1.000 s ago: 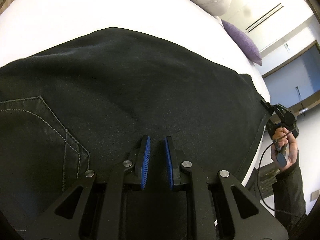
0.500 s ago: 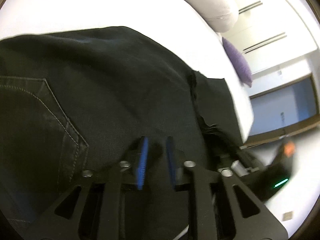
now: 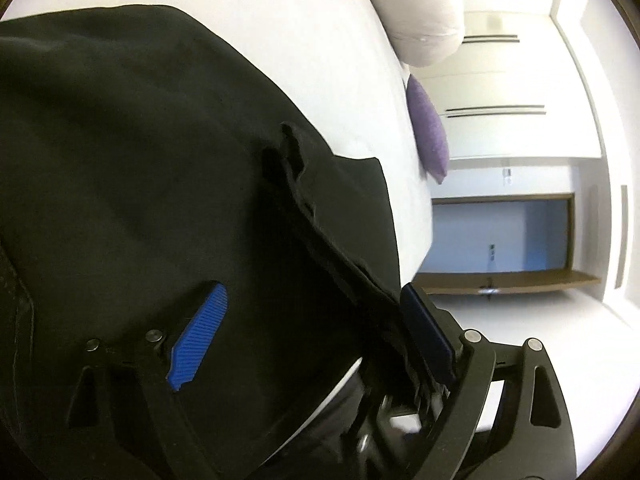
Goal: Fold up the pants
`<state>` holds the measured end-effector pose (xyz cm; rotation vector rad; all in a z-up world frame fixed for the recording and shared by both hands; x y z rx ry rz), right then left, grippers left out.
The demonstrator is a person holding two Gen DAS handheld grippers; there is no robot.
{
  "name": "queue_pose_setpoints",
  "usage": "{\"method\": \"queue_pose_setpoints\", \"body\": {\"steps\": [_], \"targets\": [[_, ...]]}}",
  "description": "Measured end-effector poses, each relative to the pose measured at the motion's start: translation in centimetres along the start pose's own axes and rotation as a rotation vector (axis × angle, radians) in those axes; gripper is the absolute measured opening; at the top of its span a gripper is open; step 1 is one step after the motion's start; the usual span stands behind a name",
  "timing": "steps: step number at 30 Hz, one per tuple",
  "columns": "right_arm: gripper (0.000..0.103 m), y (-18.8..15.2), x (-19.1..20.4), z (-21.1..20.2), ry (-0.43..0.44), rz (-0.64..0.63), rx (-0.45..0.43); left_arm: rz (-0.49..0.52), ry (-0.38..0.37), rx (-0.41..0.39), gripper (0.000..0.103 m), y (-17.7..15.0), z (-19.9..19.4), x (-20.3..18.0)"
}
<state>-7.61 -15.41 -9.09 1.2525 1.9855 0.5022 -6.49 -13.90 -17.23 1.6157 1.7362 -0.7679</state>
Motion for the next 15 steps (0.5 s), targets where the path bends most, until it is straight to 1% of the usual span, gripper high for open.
{"method": "queue_pose_setpoints", "body": {"steps": [3, 5, 6, 7, 8, 9, 10, 11, 12, 14, 15], "targets": [[0.009, 0.3, 1.5, -0.2, 0.005, -0.054, -0.010, -0.017, -0.009, 0.003, 0.088, 1.1, -0.7, 0.5], [0.009, 0.5, 2.4, -0.1, 0.018, -0.086, -0.014, -0.028, -0.005, 0.007, 0.086, 1.7, -1.2, 1.1], [0.009, -0.1, 3.2, -0.8, 0.024, -0.096, -0.018, -0.025, 0.003, 0.007, 0.081, 1.8, -1.5, 1.3], [0.009, -0.2, 3.8, -1.0, 0.032, -0.103, -0.022, -0.010, 0.018, 0.008, 0.067, 2.2, -2.0, 1.4], [0.009, -0.1, 4.1, -1.0, 0.040, -0.109, -0.023, 0.005, 0.026, 0.014, 0.056, 2.3, -2.2, 1.3], [0.009, 0.0, 4.4, -0.9, 0.045, -0.118, -0.025, 0.022, 0.046, 0.024, 0.032, 2.4, -2.5, 1.4], [0.009, 0.1, 4.7, -0.9, 0.047, -0.123, -0.028, 0.046, 0.083, 0.031, 0.022, 2.5, -2.7, 1.5], [0.009, 0.3, 5.0, -0.8, 0.052, -0.129, -0.031, 0.076, 0.117, 0.029, 0.019, 2.7, -3.1, 1.6], [0.009, 0.4, 5.3, -0.8, 0.057, -0.133, -0.031, 0.097, 0.134, 0.026, 0.010, 3.0, -3.6, 1.6], [0.009, 0.8, 5.8, -0.9, 0.068, -0.149, -0.036, 0.134, 0.163, 0.018, 0.008, 3.6, -4.7, 1.7], [0.009, 0.6, 7.0, -1.3, 0.071, -0.156, -0.038, 0.151, 0.178, 0.011, 0.007, 4.0, -5.3, 1.8]]}}
Point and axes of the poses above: each gripper's, at about its wrist camera, not at the fingertips, and z roughly the way its jaws point, x to its left, y to its top, the point moved 6 cm from there along z, roughly the way its jaws point, and after that the axes turned 8 degrees about y, right-handed, at the moved point
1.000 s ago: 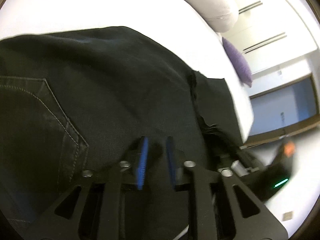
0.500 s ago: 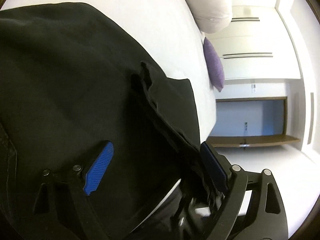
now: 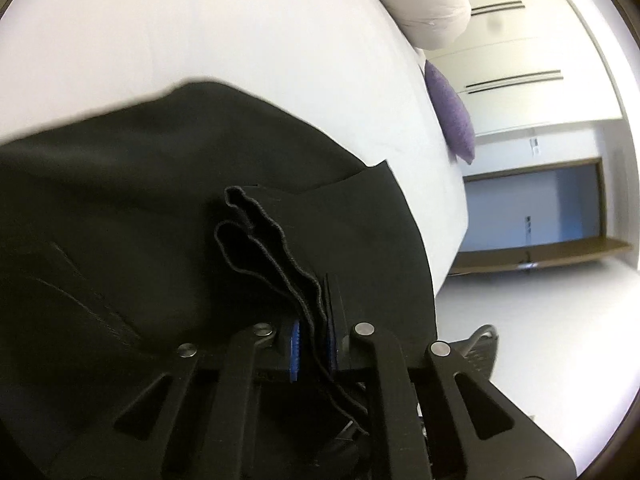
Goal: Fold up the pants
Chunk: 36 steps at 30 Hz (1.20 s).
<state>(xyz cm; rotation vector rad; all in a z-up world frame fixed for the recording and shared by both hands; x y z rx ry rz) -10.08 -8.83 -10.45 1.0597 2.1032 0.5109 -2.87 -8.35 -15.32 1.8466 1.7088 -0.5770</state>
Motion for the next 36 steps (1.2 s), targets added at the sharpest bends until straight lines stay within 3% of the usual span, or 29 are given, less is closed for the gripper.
{"method": "queue_pose_setpoints", "body": {"steps": [8, 18, 19, 22, 24, 25, 27, 30, 31, 34, 36], "targets": [[0.009, 0.6, 2.8, 1.7, 0.062, -0.068, 0.019, 0.076, 0.120, -0.040, 0.007, 1.5, -2.5, 1.4], [0.014, -1.5, 4.3, 3.3, 0.154, -0.058, 0.092, 0.038, 0.123, -0.040, 0.010, 1.2, -0.6, 4.5], [0.019, -1.4, 3.8, 3.2, 0.167, -0.044, 0.088, 0.032, 0.112, -0.043, 0.010, 1.0, -0.6, 4.8], [0.048, -1.8, 2.1, 2.0, 0.214, 0.034, 0.074, 0.022, 0.129, -0.062, 0.013, 0.8, -1.5, 5.6], [0.054, -2.1, 0.0, 0.3, 0.335, 0.147, 0.058, 0.041, 0.196, -0.095, 0.013, 0.5, -3.4, 6.5], [0.054, -2.4, -2.4, -0.1, 0.390, 0.224, 0.057, 0.059, 0.287, -0.126, 0.013, 0.6, -4.6, 6.7], [0.054, -3.2, -5.0, -1.2, 0.479, 0.352, 0.055, 0.084, 0.399, -0.182, 0.013, 0.4, -6.5, 6.7], [0.048, -5.3, -11.9, -1.0, 0.626, 0.591, 0.050, 0.152, 0.448, -0.247, 0.013, 0.1, -8.1, 4.6], [0.039, -6.2, -14.4, -0.5, 0.664, 0.665, 0.042, 0.200, 0.456, -0.265, 0.013, -0.3, -8.0, 3.0], [0.027, -8.1, -21.4, 2.0, 0.771, 0.877, 0.007, 0.322, 0.452, -0.254, 0.013, -1.5, -5.9, -0.6], [0.014, -9.2, -24.7, 4.4, 0.836, 0.998, 0.008, 0.378, 0.454, -0.222, 0.013, -2.9, -4.1, -1.3]]}}
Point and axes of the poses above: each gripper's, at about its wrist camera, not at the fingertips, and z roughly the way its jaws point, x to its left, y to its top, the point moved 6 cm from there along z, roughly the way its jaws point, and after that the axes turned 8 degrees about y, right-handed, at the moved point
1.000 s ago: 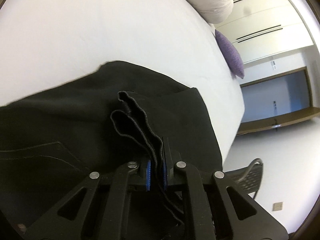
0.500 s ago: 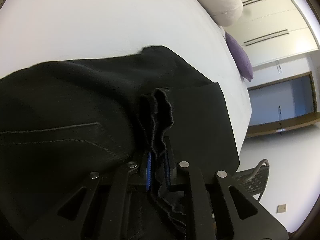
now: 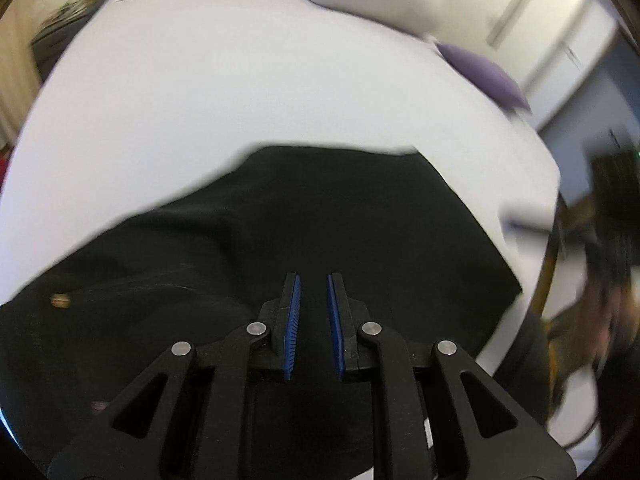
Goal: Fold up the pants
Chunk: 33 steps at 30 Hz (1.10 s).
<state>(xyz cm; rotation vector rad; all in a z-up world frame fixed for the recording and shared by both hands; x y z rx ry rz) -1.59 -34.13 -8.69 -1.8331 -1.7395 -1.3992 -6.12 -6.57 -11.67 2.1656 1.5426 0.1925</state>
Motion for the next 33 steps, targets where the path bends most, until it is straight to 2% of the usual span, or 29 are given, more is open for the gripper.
{"method": "queue_pose_setpoints", "body": {"steps": [2, 4, 5, 7, 9, 10, 11, 12, 14, 21, 26, 29, 33], "targets": [[0.012, 2.4, -2.8, 0.6, 0.077, 0.083, 0.013, 0.026, -0.004, 0.058, 0.013, -1.5, 2.1, -1.8], [0.012, 3.8, -4.7, 1.8, 0.106, 0.138, 0.030, 0.032, 0.000, 0.090, 0.013, -2.5, 3.5, -2.1], [0.012, 4.2, -5.5, 3.0, 0.137, 0.162, 0.059, 0.033, 0.005, 0.081, 0.013, -3.1, 3.6, -2.4], [0.012, 3.9, -6.5, 4.9, 0.122, 0.186, 0.082, 0.018, -0.005, 0.064, 0.013, -3.7, 3.2, -2.6], [0.012, 2.2, -7.6, 6.6, 0.127, 0.236, 0.129, 0.013, -0.013, 0.063, 0.013, -4.4, 2.8, -1.8], [0.008, 1.5, -8.6, 7.2, 0.122, 0.266, 0.145, 0.016, -0.012, 0.063, 0.013, -4.1, 3.2, -1.8], [0.000, 0.8, -9.8, 7.5, 0.112, 0.302, 0.153, 0.017, -0.010, 0.063, 0.013, -4.0, 3.3, -1.8], [0.000, -1.3, -8.9, 8.6, 0.128, 0.314, 0.148, 0.012, -0.010, 0.065, 0.013, -4.0, 3.3, -1.7], [0.000, -2.4, -8.7, 7.7, 0.159, 0.323, 0.137, 0.002, -0.013, 0.064, 0.013, -3.9, 3.1, -1.8], [0.002, -9.3, -5.5, 4.9, 0.140, 0.248, 0.245, -0.022, -0.033, 0.045, 0.013, -4.2, 3.1, -1.7], [0.002, -13.6, -3.3, 3.0, 0.139, 0.265, 0.217, -0.043, -0.045, 0.035, 0.013, -5.2, 2.7, -0.5], [0.001, -15.2, -3.2, 3.4, 0.125, 0.281, 0.210, -0.048, -0.042, 0.028, 0.013, -5.4, 1.8, 0.5], [0.000, -15.1, -4.3, 3.8, 0.117, 0.302, 0.186, -0.051, -0.042, 0.018, 0.013, -5.4, 1.5, 0.6]]}}
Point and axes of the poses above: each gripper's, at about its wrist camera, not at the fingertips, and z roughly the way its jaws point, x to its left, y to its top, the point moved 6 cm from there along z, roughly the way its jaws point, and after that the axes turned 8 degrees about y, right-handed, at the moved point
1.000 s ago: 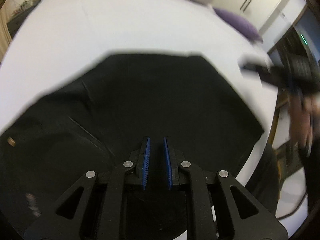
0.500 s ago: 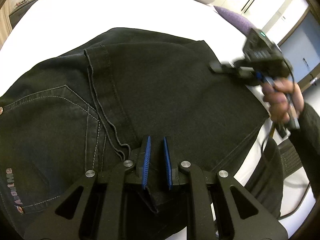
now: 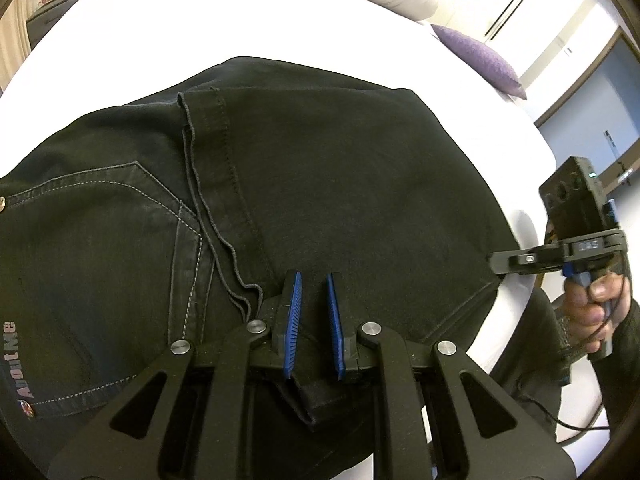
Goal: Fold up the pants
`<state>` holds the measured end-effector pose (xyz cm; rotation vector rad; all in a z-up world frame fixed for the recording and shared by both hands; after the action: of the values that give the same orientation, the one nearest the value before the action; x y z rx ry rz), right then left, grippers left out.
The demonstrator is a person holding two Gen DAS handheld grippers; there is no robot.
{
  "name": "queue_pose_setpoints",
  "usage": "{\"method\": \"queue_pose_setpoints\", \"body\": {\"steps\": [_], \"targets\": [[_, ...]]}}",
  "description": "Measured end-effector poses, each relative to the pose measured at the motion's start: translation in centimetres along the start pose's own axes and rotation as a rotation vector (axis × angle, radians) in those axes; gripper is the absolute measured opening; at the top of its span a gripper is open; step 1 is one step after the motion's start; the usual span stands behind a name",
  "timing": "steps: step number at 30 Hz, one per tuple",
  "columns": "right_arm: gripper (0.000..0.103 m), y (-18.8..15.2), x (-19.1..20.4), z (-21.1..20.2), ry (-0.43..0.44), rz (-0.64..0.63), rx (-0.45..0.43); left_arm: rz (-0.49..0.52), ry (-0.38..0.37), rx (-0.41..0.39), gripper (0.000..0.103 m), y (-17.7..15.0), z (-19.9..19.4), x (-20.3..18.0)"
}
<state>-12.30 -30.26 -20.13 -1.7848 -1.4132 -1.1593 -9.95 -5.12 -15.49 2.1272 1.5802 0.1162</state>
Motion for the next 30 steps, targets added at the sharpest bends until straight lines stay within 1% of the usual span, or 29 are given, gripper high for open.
{"method": "queue_pose_setpoints", "body": {"steps": [1, 4, 6, 7, 8, 9, 10, 11, 12, 13, 14, 15, 16, 17, 18, 19, 20, 21, 22, 23, 24, 26, 30], "targets": [[0.000, 0.2, 0.1, 0.2, 0.004, -0.006, -0.006, -0.009, -0.005, -0.003, 0.013, -0.3, 0.0, 0.0], [0.000, -0.1, -0.1, -0.4, 0.000, -0.022, -0.028, -0.042, -0.030, -0.019, 0.013, -0.9, -1.8, 0.4], [0.000, -0.3, 0.5, -0.6, -0.037, -0.037, -0.047, -0.052, -0.035, -0.065, 0.013, -1.7, -4.3, 0.8], [0.000, -0.3, 1.2, -0.8, -0.064, -0.055, -0.060, -0.054, -0.047, -0.100, 0.013, -2.5, -6.1, 1.1], [0.015, -0.4, 2.2, -1.1, -0.083, -0.078, -0.086, -0.060, -0.051, -0.123, 0.013, -3.0, -7.5, 1.6], [0.030, -0.6, 3.2, -1.4, -0.068, -0.090, -0.117, -0.073, -0.053, -0.144, 0.014, -3.7, -8.9, 2.2], [0.064, -0.7, 4.5, -1.6, -0.027, -0.095, -0.160, -0.100, -0.059, -0.166, 0.015, -4.6, -10.3, 3.1], [0.086, -1.0, 6.1, -1.9, 0.030, -0.104, -0.220, -0.141, -0.069, -0.193, 0.017, -5.5, -12.1, 4.3], [0.089, -1.2, 7.3, -2.0, 0.071, -0.117, -0.258, -0.188, -0.069, -0.223, 0.030, -6.5, -13.8, 5.7], [0.089, -1.4, 8.5, -1.5, 0.112, -0.135, -0.272, -0.222, -0.063, -0.241, 0.065, -7.2, -14.6, 6.7], [0.089, -1.6, 9.7, -0.6, 0.148, -0.145, -0.264, -0.284, -0.052, -0.276, 0.082, -8.4, -16.0, 8.4], [0.087, -1.6, 10.5, 0.3, 0.166, -0.150, -0.252, -0.344, -0.045, -0.316, 0.094, -9.3, -17.2, 9.9], [0.084, -1.7, 11.3, 1.4, 0.182, -0.158, -0.236, -0.419, -0.039, -0.359, 0.094, -10.4, -18.4, 11.6], [0.079, -1.6, 12.1, 2.7, 0.200, -0.169, -0.214, -0.506, -0.053, -0.380, 0.094, -11.6, -19.3, 13.7], [0.077, -1.6, 12.6, 3.8, 0.213, -0.176, -0.192, -0.560, -0.068, -0.386, 0.094, -12.3, -19.6, 15.0], [0.071, -1.4, 12.9, 4.7, 0.223, -0.174, -0.178, -0.634, -0.082, -0.396, 0.094, -13.5, -19.6, 16.5], [0.065, -1.2, 13.1, 5.8, 0.232, -0.165, -0.163, -0.702, -0.096, -0.390, 0.094, -14.4, -19.3, 17.9], [0.062, -1.0, 13.4, 6.7, 0.238, -0.155, -0.152, -0.746, -0.109, -0.376, 0.094, -15.0, -18.8, 18.6], [0.057, -0.8, 13.7, 7.4, 0.243, -0.148, -0.144, -0.809, -0.131, -0.357, 0.094, -15.7, -18.1, 19.6], [0.053, -0.7, 14.0, 8.1, 0.249, -0.147, -0.137, -0.852, -0.155, -0.349, 0.094, -16.2, -17.6, 20.2], [0.053, -0.6, 14.3, 8.4, 0.254, -0.148, -0.133, -0.888, -0.182, -0.346, 0.094, -16.5, -17.1, 20.7], [0.053, -0.7, 14.9, 9.0, 0.266, -0.149, -0.124, -0.919, -0.215, -0.343, 0.094, -16.5, -16.5, 21.1], [0.053, -1.0, 14.9, 9.1, 0.263, -0.144, -0.119, -0.958, -0.248, -0.341, 0.094, -16.5, -14.8, 22.0]]}}
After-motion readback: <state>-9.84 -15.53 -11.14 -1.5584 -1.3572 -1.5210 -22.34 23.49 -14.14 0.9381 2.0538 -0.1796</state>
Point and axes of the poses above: each gripper's, at about its wrist camera, not at the fingertips, and z roughly the way its jaws point, x to its left, y to its top, the point moved 6 cm from there along z, roughly the way its jaws point, and after that the axes turned 8 degrees about y, right-handed, at the moved point
